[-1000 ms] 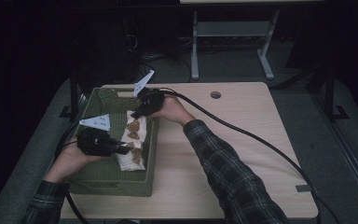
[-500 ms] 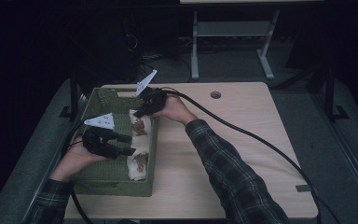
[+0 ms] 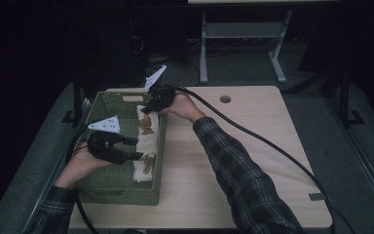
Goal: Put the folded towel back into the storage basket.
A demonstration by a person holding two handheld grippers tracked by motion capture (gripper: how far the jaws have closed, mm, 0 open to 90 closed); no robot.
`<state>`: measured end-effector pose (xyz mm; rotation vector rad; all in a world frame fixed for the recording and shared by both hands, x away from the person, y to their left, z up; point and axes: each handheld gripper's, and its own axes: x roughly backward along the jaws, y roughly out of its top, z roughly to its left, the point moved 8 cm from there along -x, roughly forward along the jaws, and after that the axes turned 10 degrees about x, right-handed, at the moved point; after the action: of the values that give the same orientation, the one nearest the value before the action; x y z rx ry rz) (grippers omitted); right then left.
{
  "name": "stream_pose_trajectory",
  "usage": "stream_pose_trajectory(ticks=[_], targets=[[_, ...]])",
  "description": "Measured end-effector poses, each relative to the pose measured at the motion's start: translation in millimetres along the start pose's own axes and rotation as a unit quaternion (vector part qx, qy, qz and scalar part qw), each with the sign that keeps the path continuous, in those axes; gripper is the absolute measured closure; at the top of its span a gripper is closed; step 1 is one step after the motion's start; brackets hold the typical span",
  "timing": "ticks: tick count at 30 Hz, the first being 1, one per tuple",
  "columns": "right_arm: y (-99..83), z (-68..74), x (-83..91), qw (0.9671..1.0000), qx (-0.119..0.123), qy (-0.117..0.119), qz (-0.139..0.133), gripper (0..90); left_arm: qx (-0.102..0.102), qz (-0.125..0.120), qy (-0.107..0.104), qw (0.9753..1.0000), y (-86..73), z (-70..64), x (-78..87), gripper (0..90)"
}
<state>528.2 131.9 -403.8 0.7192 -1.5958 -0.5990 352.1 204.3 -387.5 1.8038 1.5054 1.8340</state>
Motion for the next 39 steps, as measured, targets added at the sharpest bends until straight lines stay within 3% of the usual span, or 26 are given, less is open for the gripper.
stream_pose_trajectory(ticks=[5, 18, 27, 39], targets=[[-1.6, -10.5, 0.5, 0.9991, 0.002, -0.042, -0.002, 63.0, 0.000, -0.003, 0.002, 1.0000, 1.3, 0.3, -0.1, 39.2], [-1.3, -10.0, 42.1, 0.9981, -0.025, -0.051, -0.024, 52.0, 0.012, -0.017, 0.006, 0.9998, 16.2, -4.7, -9.9, 35.1], [-22.9, -2.4, 75.2, 0.9979, -0.029, -0.055, -0.018, 48.8, 0.013, -0.023, 0.015, 0.9995, 36.2, -19.0, -23.6, 32.1], [-58.8, 13.4, 123.3, 0.9965, -0.039, -0.068, -0.029, 38.4, 0.010, -0.019, 0.026, 0.9994, 63.3, -45.0, -57.9, 26.8]])
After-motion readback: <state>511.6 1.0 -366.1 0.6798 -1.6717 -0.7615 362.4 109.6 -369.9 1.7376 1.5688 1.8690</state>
